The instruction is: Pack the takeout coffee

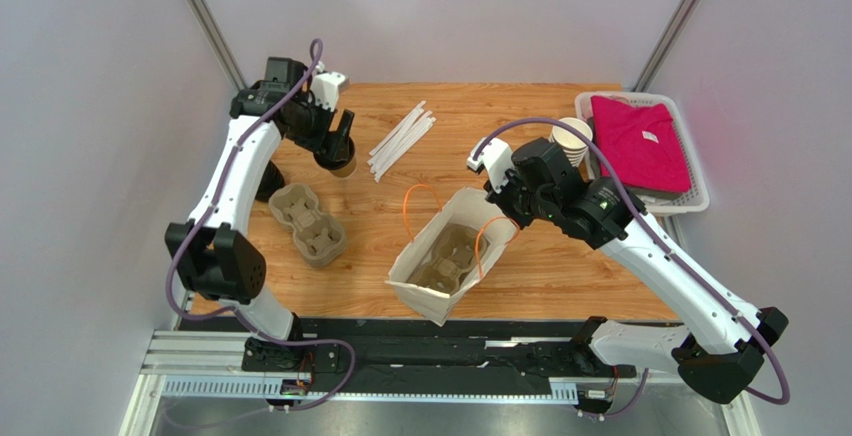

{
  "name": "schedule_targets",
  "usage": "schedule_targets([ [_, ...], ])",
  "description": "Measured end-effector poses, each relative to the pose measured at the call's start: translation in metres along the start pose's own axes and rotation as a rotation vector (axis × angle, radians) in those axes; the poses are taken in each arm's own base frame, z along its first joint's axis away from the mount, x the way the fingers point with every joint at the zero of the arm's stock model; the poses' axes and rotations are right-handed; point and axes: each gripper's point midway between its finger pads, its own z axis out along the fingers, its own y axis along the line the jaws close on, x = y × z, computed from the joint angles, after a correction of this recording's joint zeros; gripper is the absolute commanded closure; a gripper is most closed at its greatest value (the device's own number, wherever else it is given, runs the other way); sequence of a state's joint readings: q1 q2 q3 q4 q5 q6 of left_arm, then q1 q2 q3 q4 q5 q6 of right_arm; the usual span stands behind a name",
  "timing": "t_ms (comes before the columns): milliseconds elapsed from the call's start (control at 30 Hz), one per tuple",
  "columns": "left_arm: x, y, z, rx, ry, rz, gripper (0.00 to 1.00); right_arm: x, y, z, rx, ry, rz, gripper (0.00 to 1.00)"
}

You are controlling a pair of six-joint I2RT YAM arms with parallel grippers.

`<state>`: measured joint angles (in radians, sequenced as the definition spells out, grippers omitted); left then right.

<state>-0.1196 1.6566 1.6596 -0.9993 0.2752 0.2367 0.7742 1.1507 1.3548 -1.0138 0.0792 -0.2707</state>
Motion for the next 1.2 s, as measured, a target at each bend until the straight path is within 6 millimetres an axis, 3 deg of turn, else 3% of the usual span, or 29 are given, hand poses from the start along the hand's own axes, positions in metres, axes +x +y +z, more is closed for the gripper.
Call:
schedule_targets([
  [133,-0.046,-0.033,-0.071,0.012,-0.168,0.148,0.69,-0.001,-0.003,0.0,0.016,-0.005,0.017,1.0],
  [200,-0.072,-0.063,-0.115,0.032,-0.285,0.251,0.7,-0.001,-0.005,0.0,0.025,-0.003,0.026,1.0],
  [300,-0.094,-0.118,-0.176,0.113,-0.435,0.394,0.7,0.0,-0.008,0.0,0.037,-0.001,0.042,1.0],
  [467,-0.093,-0.207,-0.262,0.309,-0.643,0.598,0.7,0.002,-0.011,0.002,0.05,0.01,0.074,1.0],
  [600,-0.072,-0.253,-0.297,0.451,-0.705,0.709,0.7,0.004,-0.012,0.005,0.055,0.023,0.106,1.0],
  [733,-0.051,-0.287,-0.304,0.57,-0.689,0.798,0.71,0.005,-0.013,0.009,0.058,0.035,0.151,1.0],
  [833,-0.038,-0.308,-0.294,0.634,-0.635,0.841,0.71,0.002,-0.013,0.01,0.055,0.038,0.188,1.0],
  [1000,-0.007,-0.329,-0.243,0.671,-0.439,0.889,0.72,-0.005,-0.008,0.009,0.029,0.02,0.23,1.0],
  [1200,0.02,-0.334,-0.177,0.624,-0.208,0.908,0.74,-0.007,-0.001,0.008,-0.007,0.013,0.26,1.0],
])
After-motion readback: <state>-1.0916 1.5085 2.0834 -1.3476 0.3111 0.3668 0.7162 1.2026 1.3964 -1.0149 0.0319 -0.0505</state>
